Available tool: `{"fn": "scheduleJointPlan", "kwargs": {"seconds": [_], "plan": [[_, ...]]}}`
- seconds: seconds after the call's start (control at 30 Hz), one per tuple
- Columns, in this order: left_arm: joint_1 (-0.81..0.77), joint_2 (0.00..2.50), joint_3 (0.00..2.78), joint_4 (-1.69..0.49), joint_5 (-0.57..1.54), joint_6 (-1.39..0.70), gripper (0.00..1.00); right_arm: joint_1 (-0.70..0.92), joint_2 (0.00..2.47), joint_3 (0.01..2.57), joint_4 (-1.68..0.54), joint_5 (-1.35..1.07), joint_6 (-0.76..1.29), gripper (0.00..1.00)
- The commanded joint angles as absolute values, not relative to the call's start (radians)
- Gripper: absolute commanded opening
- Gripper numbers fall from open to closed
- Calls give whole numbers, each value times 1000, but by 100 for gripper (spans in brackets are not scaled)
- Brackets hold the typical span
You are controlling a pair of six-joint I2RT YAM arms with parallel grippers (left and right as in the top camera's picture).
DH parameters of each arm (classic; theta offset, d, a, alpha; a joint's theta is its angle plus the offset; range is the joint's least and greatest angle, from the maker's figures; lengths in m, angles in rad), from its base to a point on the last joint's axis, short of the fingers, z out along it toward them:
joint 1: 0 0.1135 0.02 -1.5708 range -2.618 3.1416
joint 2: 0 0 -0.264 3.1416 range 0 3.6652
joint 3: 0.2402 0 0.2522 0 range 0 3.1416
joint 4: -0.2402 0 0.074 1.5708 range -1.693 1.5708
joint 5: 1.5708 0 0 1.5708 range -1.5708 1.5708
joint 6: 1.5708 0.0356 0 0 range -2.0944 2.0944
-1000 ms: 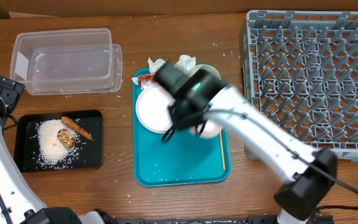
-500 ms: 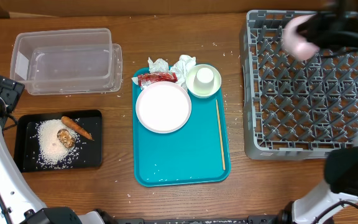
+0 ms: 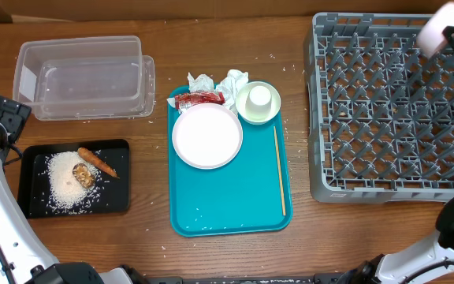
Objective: Sort waste into correct bins and load items into the dishwasher
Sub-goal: 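Carry the pink cup to the dish rack and set it upside down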
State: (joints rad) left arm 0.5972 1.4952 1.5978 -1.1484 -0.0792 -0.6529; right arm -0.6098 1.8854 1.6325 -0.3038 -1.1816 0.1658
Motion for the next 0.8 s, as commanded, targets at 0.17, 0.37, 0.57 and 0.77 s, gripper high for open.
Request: {"fn": "scheduleJointPlan", "kwargs": {"seconds": [0.17,0.37,0.57,0.77], "plan": [[595,1502,1597,-1148,-77,-666,100,-508,2074,1611,77,-1207,482,4],[595,1502,1597,-1148,-77,-666,100,-498,2175,1611,229,-1206,607,4],[595,1502,1597,-1148,-77,-666,100,-520,2190,1611,170,-1206,595,4],[595,1502,1597,-1148,-77,-666,100,-561,2190,1611,143,-1206,597,13]]}}
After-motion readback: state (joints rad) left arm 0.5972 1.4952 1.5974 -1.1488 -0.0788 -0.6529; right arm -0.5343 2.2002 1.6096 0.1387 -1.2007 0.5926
